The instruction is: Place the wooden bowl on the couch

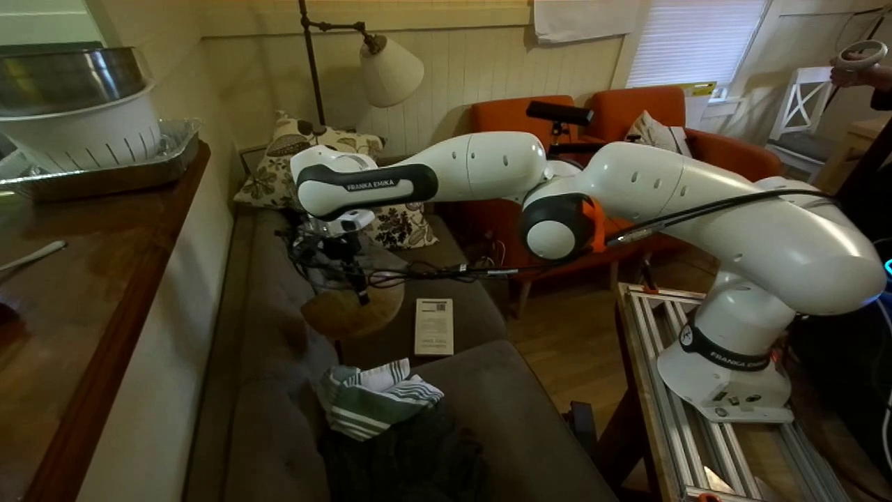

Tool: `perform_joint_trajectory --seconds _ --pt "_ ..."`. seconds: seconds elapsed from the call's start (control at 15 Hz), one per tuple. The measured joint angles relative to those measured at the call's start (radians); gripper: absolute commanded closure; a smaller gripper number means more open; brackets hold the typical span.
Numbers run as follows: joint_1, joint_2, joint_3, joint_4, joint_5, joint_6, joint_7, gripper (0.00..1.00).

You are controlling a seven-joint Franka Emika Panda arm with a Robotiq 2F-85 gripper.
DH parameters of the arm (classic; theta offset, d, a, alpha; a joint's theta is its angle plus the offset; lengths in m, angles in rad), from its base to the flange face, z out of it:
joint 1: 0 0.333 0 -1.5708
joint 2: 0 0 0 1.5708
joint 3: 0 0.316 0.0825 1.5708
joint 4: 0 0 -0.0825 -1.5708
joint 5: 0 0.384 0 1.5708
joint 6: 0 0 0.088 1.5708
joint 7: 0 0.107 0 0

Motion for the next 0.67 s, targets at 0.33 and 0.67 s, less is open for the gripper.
perform_joint_trajectory --seconds 0.33,0.67 --pt "-0.048 0.069 0.001 0.0 0.013 -0.024 0.142 0.96" --pt "-0.025 0.117 -0.001 0.003 0.013 0.036 0.32 0.96"
